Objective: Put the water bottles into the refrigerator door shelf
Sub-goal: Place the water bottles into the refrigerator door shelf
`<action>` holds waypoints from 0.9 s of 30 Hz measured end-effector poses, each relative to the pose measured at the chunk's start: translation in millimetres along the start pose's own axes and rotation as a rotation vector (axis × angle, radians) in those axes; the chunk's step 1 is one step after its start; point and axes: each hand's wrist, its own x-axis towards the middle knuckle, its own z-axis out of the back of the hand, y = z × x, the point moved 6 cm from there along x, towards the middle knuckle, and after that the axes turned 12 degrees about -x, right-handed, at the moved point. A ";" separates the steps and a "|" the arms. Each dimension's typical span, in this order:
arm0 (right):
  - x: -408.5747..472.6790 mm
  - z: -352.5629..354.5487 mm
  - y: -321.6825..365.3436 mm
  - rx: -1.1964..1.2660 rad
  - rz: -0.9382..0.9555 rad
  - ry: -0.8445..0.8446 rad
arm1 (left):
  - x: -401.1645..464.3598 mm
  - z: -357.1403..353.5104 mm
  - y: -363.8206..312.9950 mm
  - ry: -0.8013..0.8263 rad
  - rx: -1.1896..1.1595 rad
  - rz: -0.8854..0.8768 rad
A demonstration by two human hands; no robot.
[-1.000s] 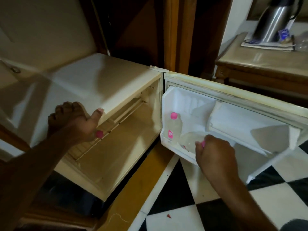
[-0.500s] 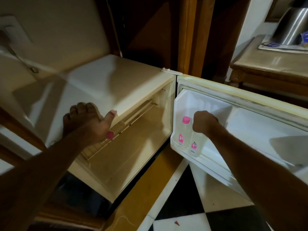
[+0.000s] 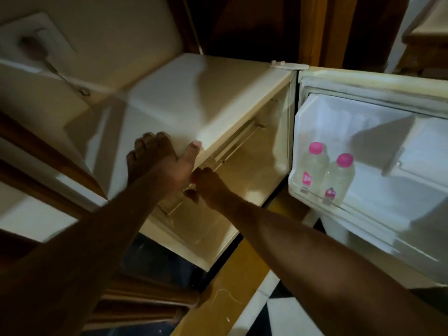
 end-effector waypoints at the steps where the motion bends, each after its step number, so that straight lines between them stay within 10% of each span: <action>1: 7.1 -7.5 1.2 -0.081 -0.019 -0.011 | 0.1 0.2 0.2 0.001 0.002 0.004; 5: 12.2 -9.7 -8.3 -0.136 -0.121 -0.150 | -1.3 1.4 -2.1 0.007 -0.009 -0.017; 14: -158.6 40.7 -56.7 0.559 -0.251 -0.443 | -1.4 2.3 -1.1 -0.017 0.020 -0.054; 27: -308.1 154.7 -124.7 -0.265 -0.623 -0.660 | -7.1 9.0 -8.7 -0.040 0.031 -0.098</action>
